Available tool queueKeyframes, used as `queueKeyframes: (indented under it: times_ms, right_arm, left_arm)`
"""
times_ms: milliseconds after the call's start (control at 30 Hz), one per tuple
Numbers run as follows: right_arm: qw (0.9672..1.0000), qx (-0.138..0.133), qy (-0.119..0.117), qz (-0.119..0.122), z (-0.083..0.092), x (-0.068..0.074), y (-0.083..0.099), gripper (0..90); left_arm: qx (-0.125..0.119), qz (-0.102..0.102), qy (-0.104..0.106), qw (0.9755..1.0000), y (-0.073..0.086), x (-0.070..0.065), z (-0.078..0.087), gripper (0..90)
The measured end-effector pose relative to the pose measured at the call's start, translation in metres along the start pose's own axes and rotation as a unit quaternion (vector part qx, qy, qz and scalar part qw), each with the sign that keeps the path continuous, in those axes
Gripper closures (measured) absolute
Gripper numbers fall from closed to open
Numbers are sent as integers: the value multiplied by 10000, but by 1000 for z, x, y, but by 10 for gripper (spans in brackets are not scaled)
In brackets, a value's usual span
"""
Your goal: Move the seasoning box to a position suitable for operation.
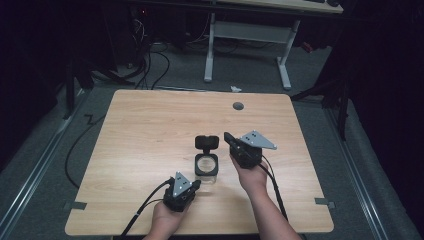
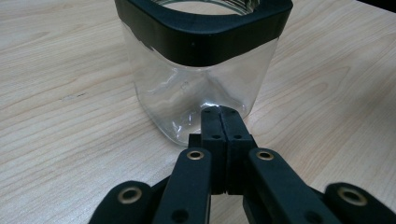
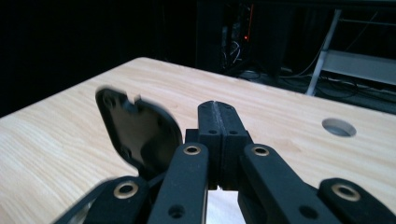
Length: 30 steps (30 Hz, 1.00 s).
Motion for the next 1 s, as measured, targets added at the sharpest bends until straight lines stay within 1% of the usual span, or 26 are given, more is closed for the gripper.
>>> queueKeyframes:
  times_ms: [100, 133, 167, 200, 333, 400, 467, 633, 700, 900, 1000]
  right_arm:
    - [10000, -44, -49, -4, -3, 3, -9, 900]
    - [10000, -44, -49, -4, -3, 3, -9, 900]
    - [10000, -49, -51, -13, -5, 5, -12, 900]
    - [9999, -60, -121, 9, -10, 9, -18, 900]
    - [9997, -4, -213, 82, -16, 16, -21, 900]
    - [9996, 42, -228, 148, -17, 19, -21, 900]
    - [9996, 43, -250, 154, -17, 20, -19, 900]
    - [9995, 24, -287, 130, -10, 20, -15, 900]
    - [9995, 10, -271, 148, -8, 20, -12, 900]
    - [9995, 77, -293, 121, -2, 21, -2, 900]
    - [9993, 79, -309, 168, 2, 21, 3, 900]
  left_arm:
    - [20, -31, -22, 10000, 1, 0, -1, 900]
    - [20, -31, -22, 10000, 1, 0, -1, 900]
    - [35, -35, -30, 10000, 1, 0, -1, 900]
    - [38, -36, -31, 10000, 1, 0, -1, 900]
    - [17, -75, -19, 10000, 1, 0, -1, 900]
    - [16, -70, -19, 10000, 1, 0, -1, 900]
    - [20, -45, -28, 10000, 1, 0, -1, 900]
    - [45, 4, -42, 10000, 1, 1, -1, 900]
    - [46, -12, -43, 10000, 1, 0, -1, 900]
    - [3, 44, -27, 10000, 0, 1, -1, 900]
    - [-20, 27, -28, 10000, 0, 0, 0, 900]
Point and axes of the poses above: each handheld gripper's, and its own axes: z roughly backward along the jaws, y roughly out of its underside, x roughly to its left, the point moved 2 cm from there along -z, roughly forward along the jaws, and after that the axes turned 9 degrees about y, right-handed, at the moved point
